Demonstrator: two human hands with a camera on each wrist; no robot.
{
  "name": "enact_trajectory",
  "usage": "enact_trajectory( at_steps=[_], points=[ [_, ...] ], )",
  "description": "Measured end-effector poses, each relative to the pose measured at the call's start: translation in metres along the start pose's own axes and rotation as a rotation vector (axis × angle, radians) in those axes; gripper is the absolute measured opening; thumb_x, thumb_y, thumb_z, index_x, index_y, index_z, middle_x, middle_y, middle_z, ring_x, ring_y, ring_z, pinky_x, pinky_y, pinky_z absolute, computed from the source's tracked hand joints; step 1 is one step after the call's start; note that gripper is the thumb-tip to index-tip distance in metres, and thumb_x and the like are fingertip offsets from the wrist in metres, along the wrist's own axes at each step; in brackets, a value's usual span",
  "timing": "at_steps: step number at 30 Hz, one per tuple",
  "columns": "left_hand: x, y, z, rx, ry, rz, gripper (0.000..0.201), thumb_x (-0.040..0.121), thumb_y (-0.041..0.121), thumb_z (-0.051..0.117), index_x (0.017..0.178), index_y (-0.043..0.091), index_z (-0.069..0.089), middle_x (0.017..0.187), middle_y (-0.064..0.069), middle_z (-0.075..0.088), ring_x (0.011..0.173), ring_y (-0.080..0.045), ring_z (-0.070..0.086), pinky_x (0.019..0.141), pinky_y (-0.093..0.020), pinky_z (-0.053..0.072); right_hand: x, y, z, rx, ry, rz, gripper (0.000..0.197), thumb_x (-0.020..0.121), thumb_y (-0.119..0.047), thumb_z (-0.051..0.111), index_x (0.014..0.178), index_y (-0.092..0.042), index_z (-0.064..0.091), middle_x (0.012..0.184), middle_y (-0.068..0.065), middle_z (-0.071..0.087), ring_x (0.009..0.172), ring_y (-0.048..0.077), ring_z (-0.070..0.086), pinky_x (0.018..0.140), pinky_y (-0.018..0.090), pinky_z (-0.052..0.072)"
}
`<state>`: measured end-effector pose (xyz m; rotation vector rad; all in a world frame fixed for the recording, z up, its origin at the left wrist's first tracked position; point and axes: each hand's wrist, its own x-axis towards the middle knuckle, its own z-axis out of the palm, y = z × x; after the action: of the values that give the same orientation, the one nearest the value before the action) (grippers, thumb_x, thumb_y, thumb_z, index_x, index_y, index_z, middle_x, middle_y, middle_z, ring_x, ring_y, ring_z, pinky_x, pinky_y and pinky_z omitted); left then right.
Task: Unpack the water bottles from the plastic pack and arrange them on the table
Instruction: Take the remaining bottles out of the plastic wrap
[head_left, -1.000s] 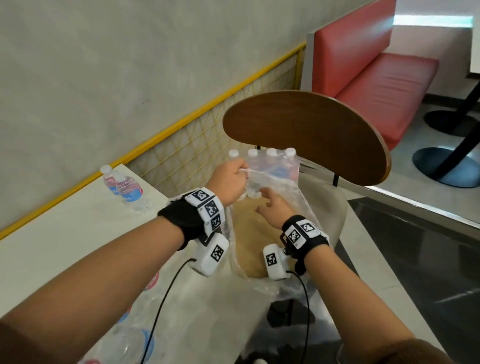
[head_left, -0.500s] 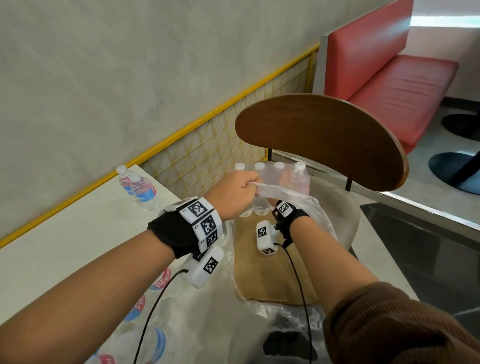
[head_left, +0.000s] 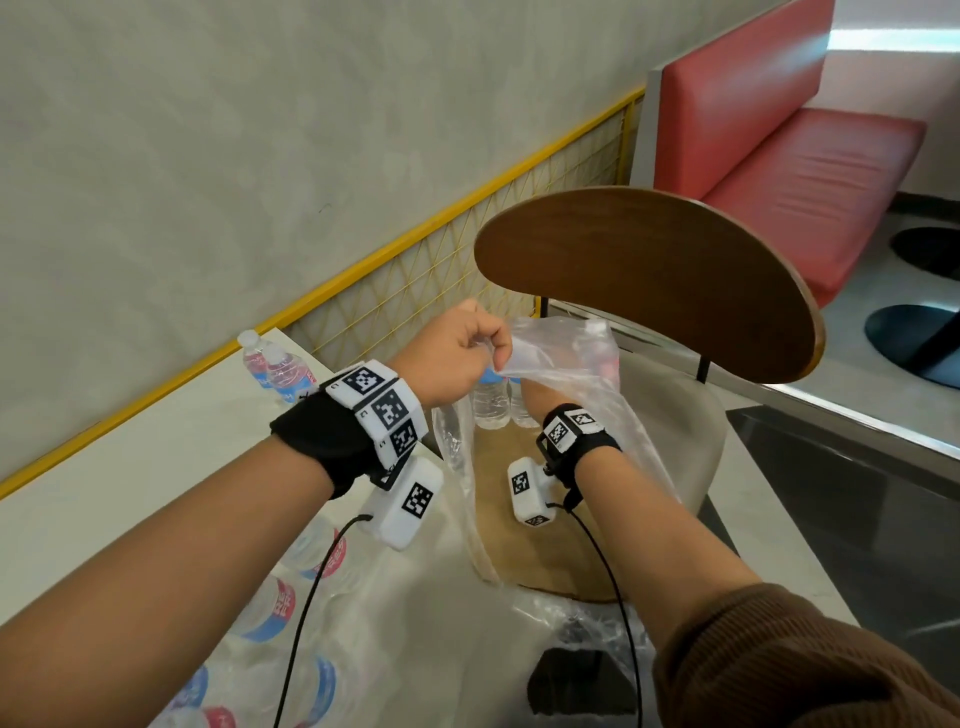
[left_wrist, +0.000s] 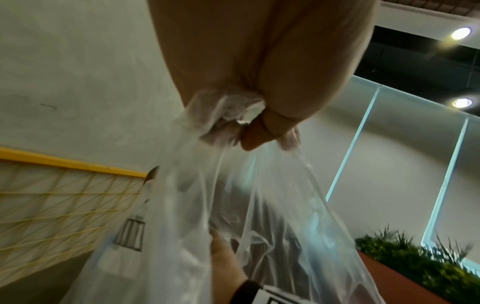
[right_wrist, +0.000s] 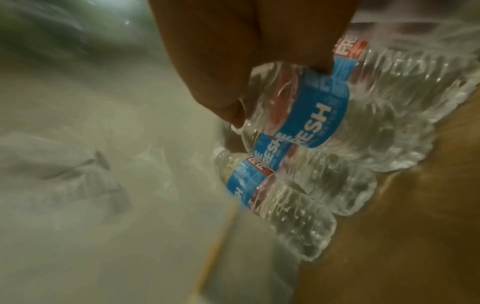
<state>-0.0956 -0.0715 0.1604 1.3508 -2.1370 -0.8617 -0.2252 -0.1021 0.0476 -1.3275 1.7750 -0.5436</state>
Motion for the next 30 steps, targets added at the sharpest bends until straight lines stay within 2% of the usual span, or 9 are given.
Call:
enact_trajectory(
  at_steps=[3, 5, 9, 14, 17, 21, 24, 26, 30],
  points=[
    [-0.001, -0.004, 0.002, 0.025, -0.009, 0.007, 0.039, 0.082, -0.008, 0.046, 0.065, 0.027, 0.053, 0.085, 0.000, 0.040, 0.066, -0.004, 0.041, 0.061, -0.013, 0.033, -0.006, -0.009, -0.004, 0.081, -0.093, -0.028, 0.039, 0.102, -0.023, 0.032, 0.133, -0.005, 0.046, 0.128, 0.015, 0.049, 0.120, 0.023, 0.046, 0.095, 0.031, 0.037],
    [0.000, -0.001, 0.004, -0.001, -0.010, -0.007, 0.033, 0.081, -0.003, 0.053, 0.069, 0.028, 0.051, 0.087, 0.001, 0.039, 0.059, -0.006, 0.038, 0.054, -0.011, 0.034, -0.017, -0.020, -0.009, 0.075, -0.128, -0.108, 0.027, 0.102, -0.023, 0.031, 0.108, -0.014, 0.056, 0.103, 0.006, 0.050, 0.096, 0.015, 0.047, 0.074, 0.021, 0.038],
    [0.005, -0.001, 0.007, -0.112, -0.041, -0.060, 0.024, 0.079, 0.005, 0.057, 0.073, 0.028, 0.050, 0.095, 0.001, 0.039, 0.067, -0.009, 0.043, 0.064, -0.020, 0.039, -0.055, -0.024, -0.010, 0.204, -0.098, -0.280, 0.022, 0.090, -0.024, 0.051, 0.112, -0.021, 0.055, 0.101, 0.006, 0.062, 0.093, 0.022, 0.058, 0.077, 0.031, 0.046],
    [0.011, -0.021, 0.006, -0.334, 0.019, -0.125, 0.029, 0.086, -0.001, 0.039, 0.079, 0.027, 0.038, 0.075, 0.004, 0.037, 0.062, -0.008, 0.036, 0.055, -0.022, 0.031, -0.078, -0.020, -0.023, 0.714, -0.292, -0.453, 0.013, 0.061, -0.001, 0.054, 0.068, -0.012, 0.052, 0.072, 0.010, 0.064, 0.069, 0.019, 0.061, 0.069, 0.026, 0.050],
    [0.004, -0.042, 0.007, -0.349, 0.120, -0.108, 0.039, 0.089, -0.009, 0.039, 0.076, 0.028, 0.039, 0.071, 0.003, 0.036, 0.057, -0.004, 0.039, 0.055, -0.022, 0.030, -0.076, -0.018, -0.027, 0.887, -0.307, -0.456, 0.016, 0.059, 0.005, 0.051, 0.065, -0.010, 0.050, 0.067, 0.010, 0.065, 0.064, 0.022, 0.058, 0.064, 0.026, 0.049],
    [-0.013, -0.059, 0.002, -0.183, 0.047, -0.094, 0.035, 0.070, -0.007, 0.043, 0.056, 0.022, 0.057, 0.087, 0.005, 0.054, 0.086, 0.001, 0.052, 0.086, -0.024, 0.036, -0.069, -0.013, -0.028, 1.006, -0.186, -0.391, 0.014, 0.061, 0.003, 0.051, 0.066, -0.010, 0.048, 0.075, 0.008, 0.059, 0.062, 0.015, 0.055, 0.058, 0.022, 0.047],
    [-0.023, -0.052, 0.002, 0.061, -0.209, -0.148, 0.029, 0.070, 0.018, 0.055, 0.093, 0.021, 0.072, 0.112, 0.003, 0.050, 0.103, -0.010, 0.052, 0.094, -0.026, 0.040, -0.062, -0.012, -0.026, 1.065, -0.173, -0.343, 0.012, 0.065, 0.000, 0.054, 0.069, -0.009, 0.047, 0.080, 0.007, 0.052, 0.067, 0.015, 0.051, 0.064, 0.025, 0.042],
    [-0.025, -0.043, 0.008, 0.061, -0.335, -0.184, 0.062, 0.057, 0.049, 0.061, 0.112, 0.020, 0.066, 0.116, 0.003, 0.048, 0.106, -0.013, 0.052, 0.095, -0.028, 0.042, -0.062, -0.013, -0.025, 1.102, -0.180, -0.311, 0.012, 0.070, 0.000, 0.054, 0.071, -0.010, 0.049, 0.079, 0.007, 0.049, 0.069, 0.015, 0.049, 0.066, 0.027, 0.041],
    [-0.024, -0.036, 0.027, 0.157, -0.227, -0.146, 0.056, 0.066, 0.051, 0.077, 0.109, 0.019, 0.064, 0.106, -0.001, 0.051, 0.095, -0.015, 0.057, 0.083, -0.025, 0.046, -0.068, -0.012, -0.026, 1.167, -0.250, -0.290, 0.013, 0.075, 0.002, 0.045, 0.081, -0.008, 0.050, 0.077, 0.006, 0.048, 0.068, 0.015, 0.051, 0.062, 0.024, 0.047]
  ],
)
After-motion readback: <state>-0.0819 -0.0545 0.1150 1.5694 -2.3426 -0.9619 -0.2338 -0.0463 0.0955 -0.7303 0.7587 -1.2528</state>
